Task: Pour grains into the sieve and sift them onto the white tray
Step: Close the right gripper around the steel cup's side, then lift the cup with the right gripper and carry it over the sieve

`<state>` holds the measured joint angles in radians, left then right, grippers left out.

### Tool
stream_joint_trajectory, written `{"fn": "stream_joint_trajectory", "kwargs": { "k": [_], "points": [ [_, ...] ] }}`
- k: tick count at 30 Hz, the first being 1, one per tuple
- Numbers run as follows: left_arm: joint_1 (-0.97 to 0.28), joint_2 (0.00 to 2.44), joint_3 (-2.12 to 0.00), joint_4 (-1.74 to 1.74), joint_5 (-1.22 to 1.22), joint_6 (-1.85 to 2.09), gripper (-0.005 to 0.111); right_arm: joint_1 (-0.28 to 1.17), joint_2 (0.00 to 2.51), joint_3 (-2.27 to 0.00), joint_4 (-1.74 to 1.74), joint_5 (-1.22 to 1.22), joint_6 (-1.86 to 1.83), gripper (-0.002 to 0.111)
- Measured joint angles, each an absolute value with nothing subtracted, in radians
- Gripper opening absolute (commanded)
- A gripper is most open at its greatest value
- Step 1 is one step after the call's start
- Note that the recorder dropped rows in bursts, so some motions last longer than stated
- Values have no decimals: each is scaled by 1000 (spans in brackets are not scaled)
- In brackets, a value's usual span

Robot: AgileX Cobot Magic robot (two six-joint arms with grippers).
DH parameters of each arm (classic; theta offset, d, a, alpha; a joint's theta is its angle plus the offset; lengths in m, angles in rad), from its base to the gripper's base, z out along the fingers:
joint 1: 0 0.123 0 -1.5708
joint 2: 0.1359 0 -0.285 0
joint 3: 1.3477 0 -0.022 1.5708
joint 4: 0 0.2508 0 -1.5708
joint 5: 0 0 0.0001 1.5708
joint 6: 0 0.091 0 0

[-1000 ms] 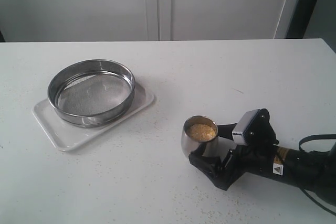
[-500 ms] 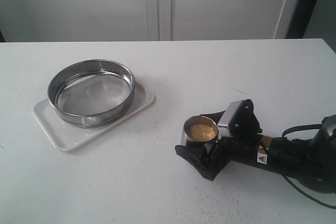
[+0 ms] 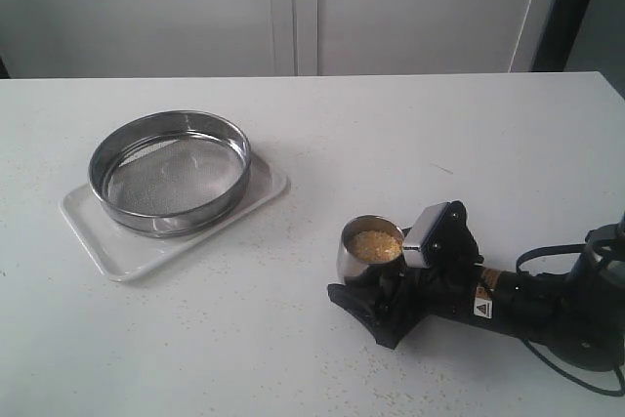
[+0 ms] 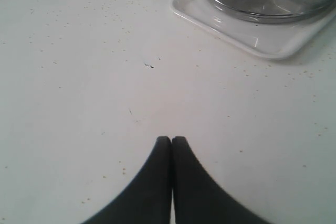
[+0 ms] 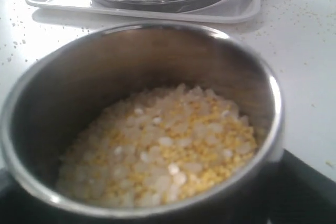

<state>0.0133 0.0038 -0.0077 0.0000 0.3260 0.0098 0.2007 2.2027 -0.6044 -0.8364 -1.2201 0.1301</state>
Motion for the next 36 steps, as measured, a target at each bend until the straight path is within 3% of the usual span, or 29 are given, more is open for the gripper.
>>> {"fn": "stream_joint_trajectory", "kwargs": {
  "k": [5, 10, 36],
  "points": [
    [13, 4, -8, 0, 326, 10, 0, 202, 2203, -604, -836, -1223, 130, 24],
    [13, 4, -8, 0, 326, 10, 0, 202, 2203, -604, -836, -1223, 130, 0],
    [13, 4, -8, 0, 326, 10, 0, 202, 2201, -604, -808, -1223, 168, 0]
  ]
}}
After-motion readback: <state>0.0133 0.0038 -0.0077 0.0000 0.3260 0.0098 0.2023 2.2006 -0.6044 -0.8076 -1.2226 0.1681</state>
